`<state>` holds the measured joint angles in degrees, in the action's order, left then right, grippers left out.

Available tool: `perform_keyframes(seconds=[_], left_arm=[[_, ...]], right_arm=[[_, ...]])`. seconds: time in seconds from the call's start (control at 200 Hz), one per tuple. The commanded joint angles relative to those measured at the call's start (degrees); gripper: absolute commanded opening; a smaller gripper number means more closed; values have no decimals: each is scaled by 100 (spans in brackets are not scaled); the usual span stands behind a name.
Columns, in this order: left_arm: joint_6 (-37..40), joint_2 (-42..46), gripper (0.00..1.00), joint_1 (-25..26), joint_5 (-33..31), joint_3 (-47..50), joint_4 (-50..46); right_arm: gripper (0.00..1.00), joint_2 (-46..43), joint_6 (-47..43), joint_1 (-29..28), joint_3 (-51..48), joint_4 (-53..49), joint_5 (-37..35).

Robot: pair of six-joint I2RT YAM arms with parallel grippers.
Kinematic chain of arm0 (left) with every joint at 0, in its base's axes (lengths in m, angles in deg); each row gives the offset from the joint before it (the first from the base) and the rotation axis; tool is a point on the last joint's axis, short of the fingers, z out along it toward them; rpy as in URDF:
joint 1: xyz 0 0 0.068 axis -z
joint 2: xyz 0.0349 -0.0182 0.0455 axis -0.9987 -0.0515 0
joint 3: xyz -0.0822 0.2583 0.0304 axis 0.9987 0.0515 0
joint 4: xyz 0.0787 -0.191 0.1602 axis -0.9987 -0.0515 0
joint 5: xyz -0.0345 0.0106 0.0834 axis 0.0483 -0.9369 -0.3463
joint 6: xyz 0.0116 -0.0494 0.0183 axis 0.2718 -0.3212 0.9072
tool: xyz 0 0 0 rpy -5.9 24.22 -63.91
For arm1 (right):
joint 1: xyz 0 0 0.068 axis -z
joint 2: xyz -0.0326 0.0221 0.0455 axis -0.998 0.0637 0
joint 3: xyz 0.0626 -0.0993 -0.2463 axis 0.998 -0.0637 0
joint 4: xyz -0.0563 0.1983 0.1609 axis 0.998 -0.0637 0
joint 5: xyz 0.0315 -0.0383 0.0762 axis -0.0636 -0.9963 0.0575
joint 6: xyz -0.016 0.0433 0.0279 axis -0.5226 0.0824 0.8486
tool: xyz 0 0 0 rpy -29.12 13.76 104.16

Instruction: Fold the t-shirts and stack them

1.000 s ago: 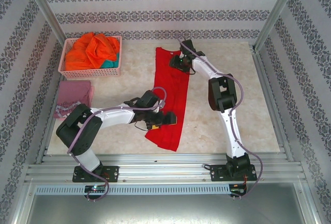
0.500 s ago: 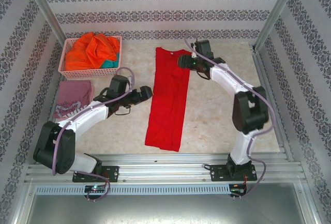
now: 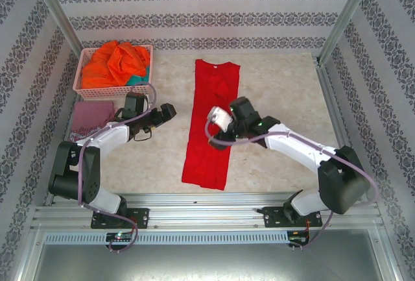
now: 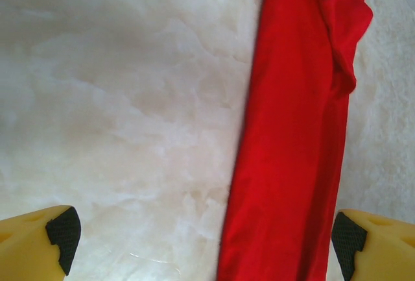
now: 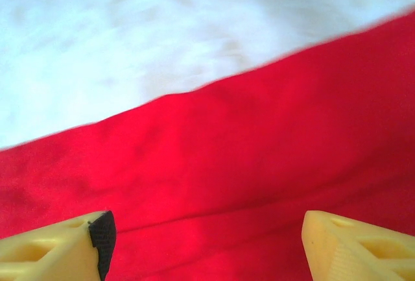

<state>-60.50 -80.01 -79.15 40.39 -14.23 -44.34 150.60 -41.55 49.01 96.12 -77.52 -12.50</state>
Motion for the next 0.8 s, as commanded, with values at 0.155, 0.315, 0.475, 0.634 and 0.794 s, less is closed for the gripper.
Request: perform_keyframes(seconds=[0.155, 0.315, 0.475, 0.634, 0.794], left_arm=[[-34, -99, 100, -227, 242, -42, 488], [-93, -205, 100, -276, 379, -19, 545], [-129, -201, 100, -298, 417, 24, 599], [-97, -144, 100, -358, 420, 100, 591], [-107, -153, 100, -411, 471, 170, 630]], right_arm=[[72, 274, -876, -1110, -99, -834, 558], [67, 934, -971, -1192, 172, -1056, 6], [60, 1611, -839, -834, 753, -1374, -563], [59, 2183, -1271, -586, 998, -1631, -1189], [59, 2554, -1384, -208, 1187, -1387, -1510]])
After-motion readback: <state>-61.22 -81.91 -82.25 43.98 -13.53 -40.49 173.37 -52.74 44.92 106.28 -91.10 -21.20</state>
